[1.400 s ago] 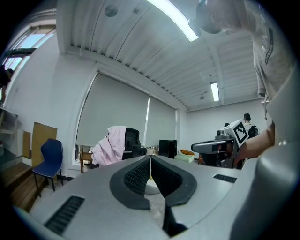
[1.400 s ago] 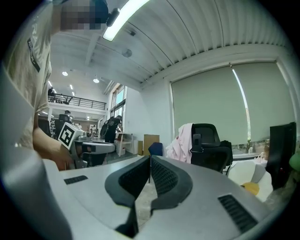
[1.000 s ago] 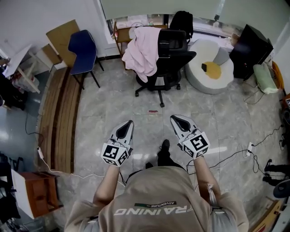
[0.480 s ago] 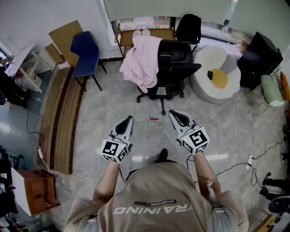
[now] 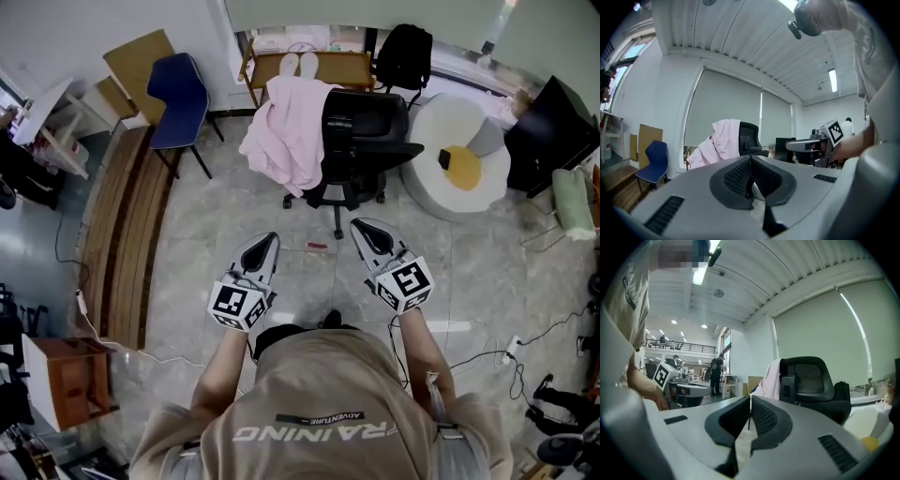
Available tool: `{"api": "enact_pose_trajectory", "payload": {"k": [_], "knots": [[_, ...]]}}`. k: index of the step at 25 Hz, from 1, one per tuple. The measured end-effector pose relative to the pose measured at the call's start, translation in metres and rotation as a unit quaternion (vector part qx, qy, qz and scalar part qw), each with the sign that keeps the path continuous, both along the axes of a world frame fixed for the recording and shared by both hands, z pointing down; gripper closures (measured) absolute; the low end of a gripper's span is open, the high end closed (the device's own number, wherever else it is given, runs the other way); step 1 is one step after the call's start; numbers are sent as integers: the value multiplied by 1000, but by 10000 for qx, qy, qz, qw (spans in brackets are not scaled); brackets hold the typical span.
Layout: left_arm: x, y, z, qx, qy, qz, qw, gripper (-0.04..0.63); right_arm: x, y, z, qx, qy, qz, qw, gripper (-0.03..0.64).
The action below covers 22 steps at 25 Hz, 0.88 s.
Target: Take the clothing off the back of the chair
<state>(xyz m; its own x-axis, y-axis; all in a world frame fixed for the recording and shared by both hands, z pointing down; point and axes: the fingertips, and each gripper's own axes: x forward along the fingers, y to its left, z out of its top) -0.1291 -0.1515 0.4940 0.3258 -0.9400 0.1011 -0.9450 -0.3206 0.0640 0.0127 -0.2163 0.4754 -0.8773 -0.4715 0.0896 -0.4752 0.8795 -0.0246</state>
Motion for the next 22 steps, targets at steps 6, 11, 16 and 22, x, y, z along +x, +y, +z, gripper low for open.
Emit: {"api": "enact_pose_trajectory", "payload": {"k": [6,11,16,22], "knots": [[-4,-27,0,-50,30,33,10000,580,-15,-22,-1,-29,-50,-89,9999,583],[-27,-63,3,-12,47,174,9998,580,-37,-48,6,-41,72,-16,10000,583],[-51,-109,-3,20,-12,349,9994,580,-55,-81,-5,-8,102,75,9999,583],[-90,-163,-15,136,-107,603,9980,580,-91,-117,-14,242,212,328,9989,583]]}}
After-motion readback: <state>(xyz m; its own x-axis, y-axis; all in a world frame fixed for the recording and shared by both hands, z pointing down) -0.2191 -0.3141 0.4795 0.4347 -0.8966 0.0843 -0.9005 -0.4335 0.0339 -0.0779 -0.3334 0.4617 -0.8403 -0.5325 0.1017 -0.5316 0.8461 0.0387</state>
